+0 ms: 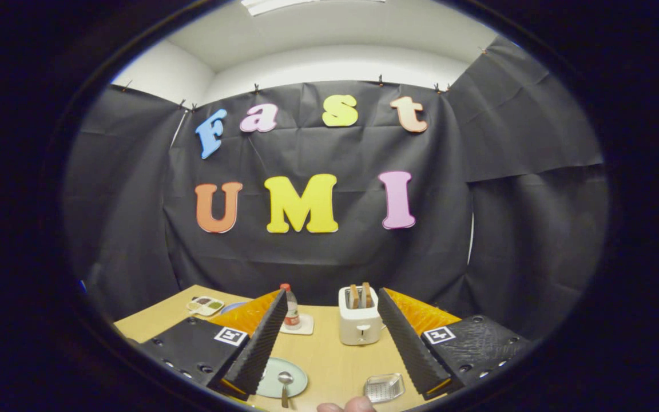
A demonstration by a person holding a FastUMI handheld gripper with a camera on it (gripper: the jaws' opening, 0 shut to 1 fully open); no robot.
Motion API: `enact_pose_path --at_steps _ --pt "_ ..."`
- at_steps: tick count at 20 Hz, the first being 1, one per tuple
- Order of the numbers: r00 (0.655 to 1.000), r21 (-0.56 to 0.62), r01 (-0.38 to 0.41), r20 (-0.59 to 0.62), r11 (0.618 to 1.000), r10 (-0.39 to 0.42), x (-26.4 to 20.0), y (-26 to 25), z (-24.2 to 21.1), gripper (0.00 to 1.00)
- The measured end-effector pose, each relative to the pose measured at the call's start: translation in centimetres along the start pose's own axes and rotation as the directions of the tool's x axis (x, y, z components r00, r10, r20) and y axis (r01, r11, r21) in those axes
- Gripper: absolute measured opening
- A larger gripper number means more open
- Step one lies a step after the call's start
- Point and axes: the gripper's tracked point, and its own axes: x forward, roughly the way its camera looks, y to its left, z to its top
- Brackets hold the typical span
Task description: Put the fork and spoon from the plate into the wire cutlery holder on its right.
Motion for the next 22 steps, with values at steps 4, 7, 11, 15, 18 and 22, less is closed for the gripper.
enact_pose_path --at_steps 4,7,11,15,18,22 --pt "0.994 -0.013 -0.069 -0.091 0.998 0.067 0.4 2.6 -3.1 0.96" --pt "0.981 -0.049 -0.084 -0.181 0.995 0.074 0.7 3.7 -6.3 0.96" --pt "0.946 -0.033 -0.097 -0.315 0.995 0.082 1.1 5.6 -11.6 0.96" --pt "0.904 -0.045 -0.119 -0.419 0.992 0.089 1.6 7.6 -16.0 0.96" --pt "0.872 -0.046 -0.127 -0.482 0.991 0.09 2.4 8.9 -19.6 0.96" --pt "0.815 -0.048 -0.133 -0.574 0.99 0.081 3.3 10.3 -24.5 0.96"
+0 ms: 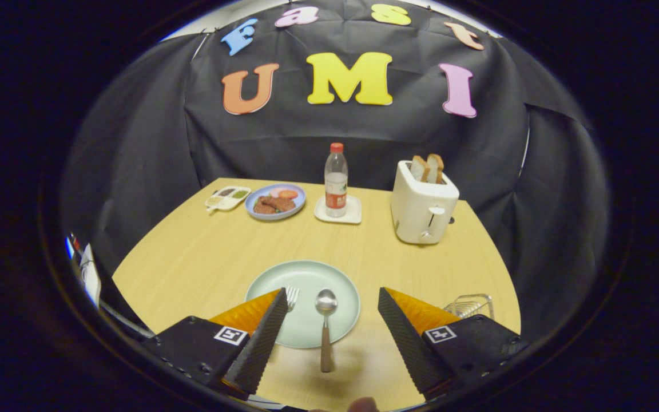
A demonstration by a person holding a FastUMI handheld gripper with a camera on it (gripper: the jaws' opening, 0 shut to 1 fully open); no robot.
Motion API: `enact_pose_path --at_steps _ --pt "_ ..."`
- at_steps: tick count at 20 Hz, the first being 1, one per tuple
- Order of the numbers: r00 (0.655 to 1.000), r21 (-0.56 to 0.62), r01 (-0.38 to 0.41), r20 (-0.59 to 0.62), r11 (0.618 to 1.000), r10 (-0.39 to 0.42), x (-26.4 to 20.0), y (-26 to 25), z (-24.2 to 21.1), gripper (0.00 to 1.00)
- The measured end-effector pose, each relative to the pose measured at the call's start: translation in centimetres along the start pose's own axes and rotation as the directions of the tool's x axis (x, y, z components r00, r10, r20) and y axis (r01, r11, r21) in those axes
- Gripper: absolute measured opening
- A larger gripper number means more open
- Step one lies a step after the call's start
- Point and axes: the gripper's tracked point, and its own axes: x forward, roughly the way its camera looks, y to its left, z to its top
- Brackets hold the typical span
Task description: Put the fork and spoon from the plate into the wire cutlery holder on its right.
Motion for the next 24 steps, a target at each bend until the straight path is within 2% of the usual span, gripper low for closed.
enact_pose_path --at_steps 4,6,7,8,9,14,15,16,18,20,24 --pt "0.996 -0.055 -0.006 -0.091 0.998 0.001 3.0 1.6 -3.4 0.96" --pt "0.99 -0.081 -0.016 -0.141 0.997 0.005 4.7 2.0 -4.9 0.92" --pt "0.987 -0.095 -0.014 -0.163 0.995 -0.002 5.3 1.8 -5.6 0.82" --pt "0.983 -0.103 -0.013 -0.186 0.995 -0.007 5.9 1.8 -6.3 0.76" --pt "0.978 -0.103 -0.015 -0.209 0.995 -0.007 6.3 1.8 -7.0 0.67" --pt "0.96 -0.119 0.009 -0.278 0.993 -0.042 8.0 1.1 -8.8 0.65" --pt "0.955 -0.118 0.01 -0.292 0.993 -0.044 7.9 1.2 -8.7 0.49" --pt "0.95 -0.116 0.015 -0.307 0.993 -0.05 8.4 1.1 -9.3 0.44" --pt "0.942 -0.124 0.043 -0.325 0.991 -0.081 8.6 0.3 -9.5 0.44" --pt "0.93 -0.117 0.052 -0.357 0.992 -0.091 9.0 0.2 -10.1 0.15" --pt "0.92 -0.092 0.066 -0.379 0.994 -0.096 8.8 0.3 -9.5 0.04"
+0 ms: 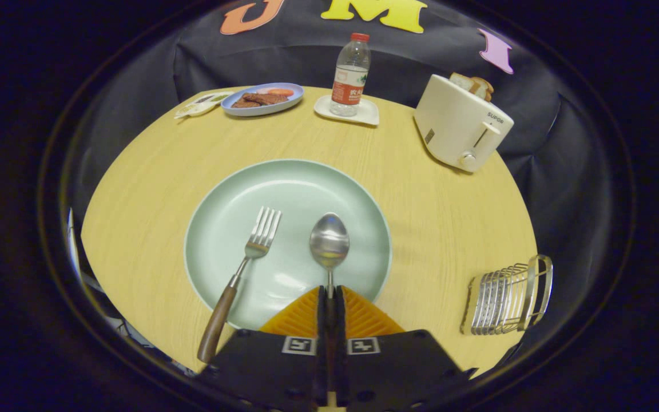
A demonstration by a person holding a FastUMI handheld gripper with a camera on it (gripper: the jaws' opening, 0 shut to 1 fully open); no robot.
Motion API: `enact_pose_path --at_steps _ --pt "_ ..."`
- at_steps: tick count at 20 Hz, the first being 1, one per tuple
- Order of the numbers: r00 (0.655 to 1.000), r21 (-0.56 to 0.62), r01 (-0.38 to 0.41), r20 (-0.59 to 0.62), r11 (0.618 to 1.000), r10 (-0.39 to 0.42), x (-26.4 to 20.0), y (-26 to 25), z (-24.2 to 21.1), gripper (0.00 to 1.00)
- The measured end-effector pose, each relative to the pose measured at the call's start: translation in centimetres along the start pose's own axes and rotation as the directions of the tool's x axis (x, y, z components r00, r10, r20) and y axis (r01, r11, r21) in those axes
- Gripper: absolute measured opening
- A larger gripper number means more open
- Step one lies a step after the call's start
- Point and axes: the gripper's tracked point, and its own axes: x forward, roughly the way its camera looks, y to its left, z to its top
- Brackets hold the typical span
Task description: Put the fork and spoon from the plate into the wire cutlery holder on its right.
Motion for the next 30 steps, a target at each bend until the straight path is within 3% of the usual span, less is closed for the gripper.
enact_pose_path --at_steps 7,12,16,20,23,30 --pt "0.996 0.142 -0.069 -0.049 0.987 0.076 -6.3 -1.5 1.9 0.01" --pt "0.995 0.179 -0.03 -0.092 0.983 0.047 -13.3 -9.1 2.9 0.01" --pt "0.975 0.263 -0.014 -0.209 0.965 0.071 -16.6 -15.8 1.2 0.01" --pt "0.941 0.305 0.051 -0.335 0.951 0.057 -16.3 -20.4 -1.6 0.01" --pt "0.907 0.32 0.042 -0.409 0.946 0.098 -15.2 -20.8 -3.5 0.01" --pt "0.873 0.382 0.062 -0.468 0.922 0.136 -12.3 -21.8 -4.3 0.02"
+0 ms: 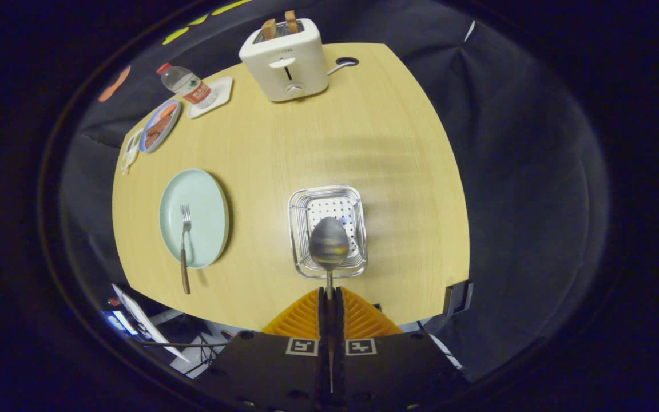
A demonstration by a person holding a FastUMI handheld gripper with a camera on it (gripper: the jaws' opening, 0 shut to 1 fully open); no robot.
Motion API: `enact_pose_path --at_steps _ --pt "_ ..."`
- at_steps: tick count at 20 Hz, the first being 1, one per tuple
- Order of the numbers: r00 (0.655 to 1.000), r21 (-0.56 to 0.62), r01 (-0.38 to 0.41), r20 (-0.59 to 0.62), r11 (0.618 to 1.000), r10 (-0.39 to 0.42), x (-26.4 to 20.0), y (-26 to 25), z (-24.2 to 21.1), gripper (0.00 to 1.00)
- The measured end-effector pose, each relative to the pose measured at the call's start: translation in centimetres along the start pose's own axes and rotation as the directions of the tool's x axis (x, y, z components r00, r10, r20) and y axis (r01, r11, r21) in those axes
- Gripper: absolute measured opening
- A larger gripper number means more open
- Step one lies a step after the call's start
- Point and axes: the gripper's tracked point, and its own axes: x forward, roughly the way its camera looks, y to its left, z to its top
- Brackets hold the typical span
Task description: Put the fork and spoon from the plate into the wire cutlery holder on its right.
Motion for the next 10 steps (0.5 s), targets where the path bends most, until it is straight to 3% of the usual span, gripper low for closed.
enact_pose_path --at_steps 6,10 --pt "0.999 0.045 -0.033 -0.003 0.998 0.033 1.0 0.0 0.6 0.05" --pt "0.994 0.028 -0.05 0.096 0.998 0.047 -0.3 0.6 1.6 0.2"
